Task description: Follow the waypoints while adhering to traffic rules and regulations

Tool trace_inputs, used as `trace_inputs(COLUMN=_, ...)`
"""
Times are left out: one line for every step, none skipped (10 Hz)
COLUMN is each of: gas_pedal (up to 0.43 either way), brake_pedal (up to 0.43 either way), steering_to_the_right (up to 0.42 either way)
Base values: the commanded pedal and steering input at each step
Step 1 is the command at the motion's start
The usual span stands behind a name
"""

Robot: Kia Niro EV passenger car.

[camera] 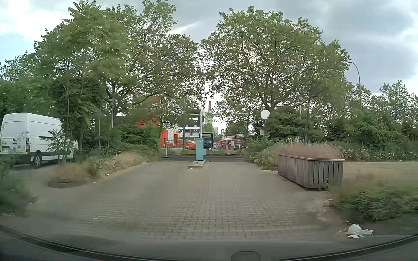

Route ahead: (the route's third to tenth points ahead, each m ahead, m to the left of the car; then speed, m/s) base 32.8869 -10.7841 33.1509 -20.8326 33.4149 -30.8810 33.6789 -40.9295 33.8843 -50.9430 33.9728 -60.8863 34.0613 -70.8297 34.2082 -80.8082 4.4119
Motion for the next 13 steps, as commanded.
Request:
trace_inputs(gas_pedal=0.047, brake_pedal=0.037, steering_to_the_right=0.013)
trace_inputs(gas_pedal=0.047, brake_pedal=0.037, steering_to_the_right=0.019)
trace_inputs(gas_pedal=0.047, brake_pedal=0.037, steering_to_the_right=0.02)
trace_inputs(gas_pedal=0.047, brake_pedal=0.037, steering_to_the_right=0.02)
trace_inputs(gas_pedal=0.047, brake_pedal=0.037, steering_to_the_right=0.02)
trace_inputs(gas_pedal=0.047, brake_pedal=0.037, steering_to_the_right=0.02)
trace_inputs(gas_pedal=0.047, brake_pedal=0.037, steering_to_the_right=0.021)
trace_inputs(gas_pedal=0.047, brake_pedal=0.037, steering_to_the_right=0.021)
trace_inputs(gas_pedal=0.047, brake_pedal=0.037, steering_to_the_right=0.021)
trace_inputs(gas_pedal=0.039, brake_pedal=0.037, steering_to_the_right=0.021)
trace_inputs(gas_pedal=0.028, brake_pedal=0.03, steering_to_the_right=0.021)
trace_inputs(gas_pedal=0.028, brake_pedal=0.037, steering_to_the_right=0.021)
trace_inputs(gas_pedal=0.028, brake_pedal=0.037, steering_to_the_right=0.021)
